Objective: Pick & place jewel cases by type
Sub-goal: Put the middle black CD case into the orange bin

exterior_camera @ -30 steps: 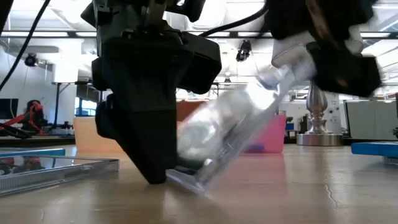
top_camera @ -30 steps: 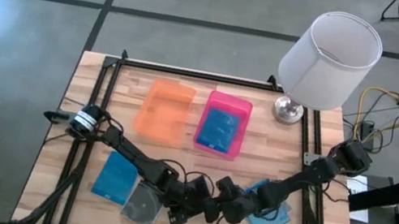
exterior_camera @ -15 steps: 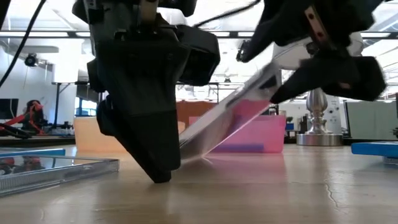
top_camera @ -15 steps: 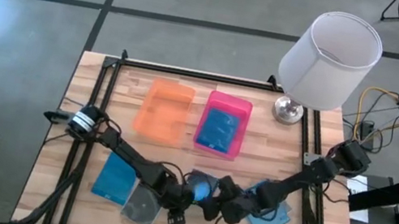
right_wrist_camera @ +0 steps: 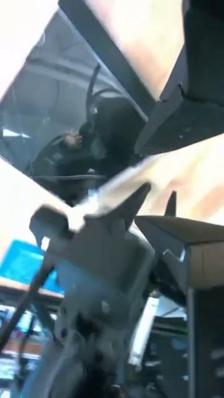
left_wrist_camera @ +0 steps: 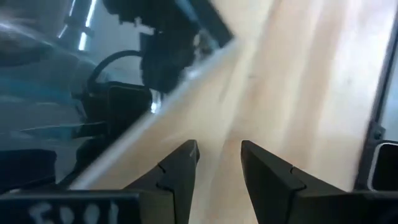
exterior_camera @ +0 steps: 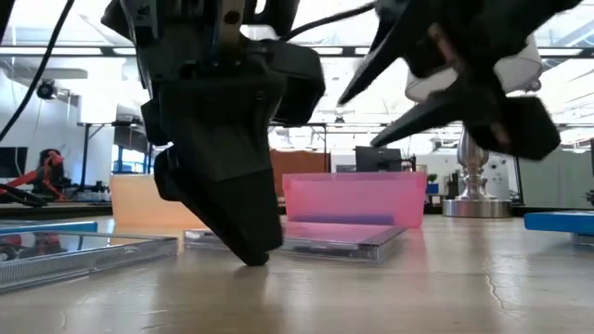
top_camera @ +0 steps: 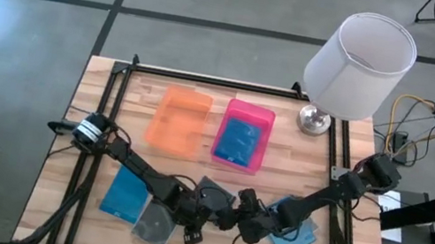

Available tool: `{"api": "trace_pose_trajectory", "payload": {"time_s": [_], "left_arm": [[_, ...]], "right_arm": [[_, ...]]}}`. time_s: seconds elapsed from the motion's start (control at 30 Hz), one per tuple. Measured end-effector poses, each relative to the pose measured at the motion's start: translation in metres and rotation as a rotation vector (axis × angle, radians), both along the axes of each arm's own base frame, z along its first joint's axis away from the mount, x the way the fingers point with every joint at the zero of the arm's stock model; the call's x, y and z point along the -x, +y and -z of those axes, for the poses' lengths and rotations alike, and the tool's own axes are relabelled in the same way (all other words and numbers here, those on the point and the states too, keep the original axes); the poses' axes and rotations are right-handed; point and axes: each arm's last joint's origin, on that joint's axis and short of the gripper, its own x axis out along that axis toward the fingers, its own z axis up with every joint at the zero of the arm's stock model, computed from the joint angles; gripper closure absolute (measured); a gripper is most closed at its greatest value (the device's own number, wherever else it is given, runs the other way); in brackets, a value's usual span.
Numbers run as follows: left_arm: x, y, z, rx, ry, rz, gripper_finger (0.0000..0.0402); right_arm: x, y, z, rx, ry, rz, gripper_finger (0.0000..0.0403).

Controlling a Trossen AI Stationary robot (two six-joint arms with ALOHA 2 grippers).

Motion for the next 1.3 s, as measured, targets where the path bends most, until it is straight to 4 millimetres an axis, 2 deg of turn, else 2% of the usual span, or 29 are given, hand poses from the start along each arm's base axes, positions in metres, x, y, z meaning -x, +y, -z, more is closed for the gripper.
{"api": "trace_pose_trajectory", "payload": {"time_s": [0.13, 0.23, 0.3, 0.37, 0.43, 0.5, 0.57, 0.63, 0.7, 0.9, 1.03, 1.2, 1.3], "left_arm": [[0.020, 0.005, -0.014, -0.081, 0.030, -0.037, 0.0284], [0.038, 0.014, -0.045, -0.199, 0.009, -0.097, 0.0284], [0.050, 0.028, -0.070, -0.311, -0.016, -0.180, 0.0284], [0.058, 0.047, -0.077, -0.394, -0.019, -0.264, 0.0284], [0.059, 0.069, -0.062, -0.375, 0.035, -0.307, 0.0284], [0.059, 0.085, -0.040, -0.245, 0.085, -0.317, 0.0284], [0.058, 0.096, -0.025, -0.124, 0.083, -0.321, 0.0284], [0.059, 0.101, -0.017, -0.092, 0.060, -0.338, 0.0284], [0.061, 0.104, -0.011, -0.093, 0.070, -0.342, 0.0284], [0.052, 0.100, -0.009, -0.027, 0.007, -0.317, 0.0284], [0.041, 0.096, -0.002, 0.071, -0.024, -0.301, 0.0284], [0.036, 0.094, 0.003, 0.075, 0.002, -0.286, 0.0284], [0.037, 0.094, 0.003, 0.070, 0.000, -0.272, 0.0284]], "right_arm": [[-0.005, -0.005, 0.017, -0.050, 0.039, 0.081, 0.0255], [-0.005, -0.004, 0.022, -0.074, 0.065, 0.070, 0.0257], [-0.003, -0.001, 0.022, -0.080, 0.070, 0.055, 0.0257], [-0.001, 0.002, 0.021, -0.086, 0.077, 0.038, 0.0257], [0.002, 0.005, 0.021, -0.098, 0.081, 0.040, 0.0257], [0.004, 0.007, 0.022, -0.133, 0.095, 0.057, 0.0256], [0.004, 0.008, 0.027, -0.180, 0.135, 0.056, 0.0251], [0.006, 0.007, 0.033, -0.198, 0.170, 0.074, 0.0242], [0.006, 0.007, 0.036, -0.217, 0.176, 0.105, 0.0231], [0.000, 0.003, 0.048, -0.238, 0.170, 0.165, 0.0204], [-0.009, -0.003, 0.054, -0.268, 0.153, 0.191, 0.0202], [-0.011, -0.010, 0.060, -0.306, 0.178, 0.277, 0.0202], [-0.011, -0.012, 0.058, -0.263, 0.159, 0.281, 0.0202]]}}
